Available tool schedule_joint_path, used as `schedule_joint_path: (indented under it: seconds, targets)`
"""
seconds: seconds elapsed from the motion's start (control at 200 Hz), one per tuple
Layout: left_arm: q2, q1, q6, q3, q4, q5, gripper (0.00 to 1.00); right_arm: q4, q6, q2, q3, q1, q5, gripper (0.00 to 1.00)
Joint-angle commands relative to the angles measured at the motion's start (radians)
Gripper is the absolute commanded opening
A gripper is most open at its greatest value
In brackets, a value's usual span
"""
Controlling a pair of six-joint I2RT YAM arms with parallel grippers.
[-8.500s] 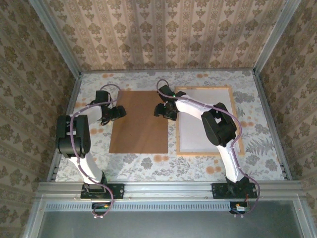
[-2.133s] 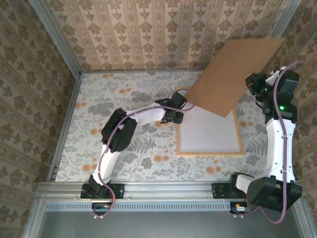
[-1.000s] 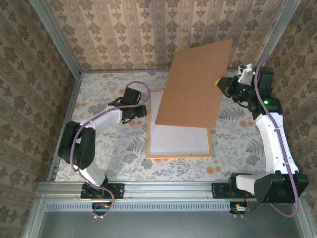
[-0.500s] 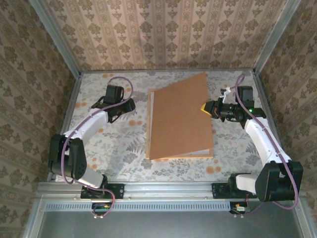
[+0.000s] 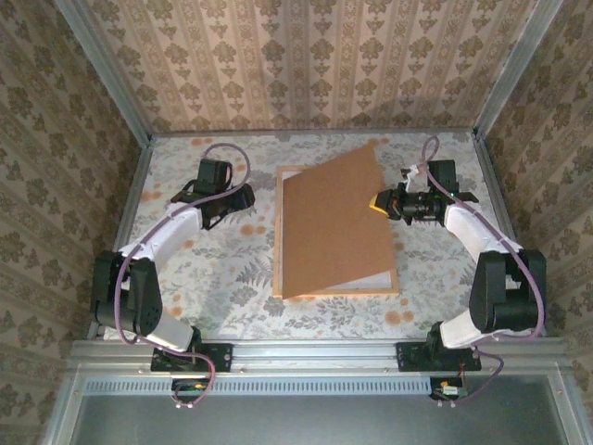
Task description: Put the photo into the frame
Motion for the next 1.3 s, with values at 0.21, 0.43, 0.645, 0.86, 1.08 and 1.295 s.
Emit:
schedule_joint_path:
  seconds: [0.21, 0.43, 0.645, 0.86, 1.08, 1.295]
  targets:
    - [-0.003, 0.007, 0.030, -0.016, 0.011, 0.009, 0.61, 0.102, -0.019, 0.053, 0.051, -0.026, -0.033, 0.00]
    - [0.008, 0.007, 0.030, -0.013, 0.010, 0.015, 0.61, 0.184, 0.005, 0.082, 0.020, -0.026, -0.026, 0.00]
    - [0.021, 0.007, 0.022, -0.015, 0.014, 0.031, 0.62, 0.215, -0.011, 0.110, -0.006, -0.025, -0.005, 0.00]
    - [0.021, 0.006, 0.022, -0.013, 0.012, 0.032, 0.62, 0.281, 0.012, 0.125, -0.062, -0.019, -0.008, 0.00]
    - [0.027, 0.005, 0.019, -0.012, 0.013, 0.036, 0.63, 0.345, 0.019, 0.142, -0.124, -0.005, 0.013, 0.05]
    - [0.029, 0.004, 0.018, -0.013, 0.012, 0.044, 0.63, 0.361, -0.004, 0.209, -0.115, 0.016, 0.025, 0.09]
